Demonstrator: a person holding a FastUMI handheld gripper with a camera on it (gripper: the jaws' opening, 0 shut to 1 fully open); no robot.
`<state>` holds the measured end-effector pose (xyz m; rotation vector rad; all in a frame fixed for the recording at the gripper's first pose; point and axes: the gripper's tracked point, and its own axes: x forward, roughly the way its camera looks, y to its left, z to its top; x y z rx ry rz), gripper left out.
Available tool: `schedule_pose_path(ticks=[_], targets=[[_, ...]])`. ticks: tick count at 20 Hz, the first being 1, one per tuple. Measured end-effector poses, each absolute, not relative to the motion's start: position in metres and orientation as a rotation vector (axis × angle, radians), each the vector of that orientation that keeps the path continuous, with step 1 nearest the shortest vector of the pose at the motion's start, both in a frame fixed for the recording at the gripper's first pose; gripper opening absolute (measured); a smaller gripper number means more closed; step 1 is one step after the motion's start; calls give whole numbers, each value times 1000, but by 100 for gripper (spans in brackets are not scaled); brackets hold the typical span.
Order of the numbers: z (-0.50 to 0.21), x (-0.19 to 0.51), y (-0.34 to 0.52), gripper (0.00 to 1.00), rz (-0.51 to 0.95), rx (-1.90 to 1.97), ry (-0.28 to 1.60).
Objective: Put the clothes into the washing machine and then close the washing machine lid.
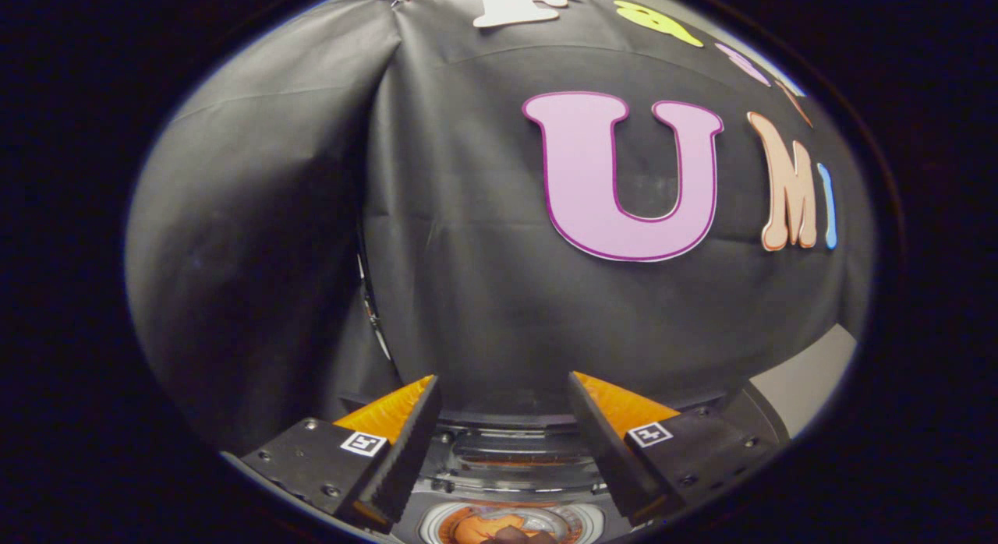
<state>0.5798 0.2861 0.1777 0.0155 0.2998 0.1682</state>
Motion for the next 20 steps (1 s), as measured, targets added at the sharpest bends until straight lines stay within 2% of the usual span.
schedule_pose_path(ticks=[8, 20], targets=[[134, 625, 263, 97, 36, 14, 400], [111, 632, 264, 97, 53, 29, 507]])
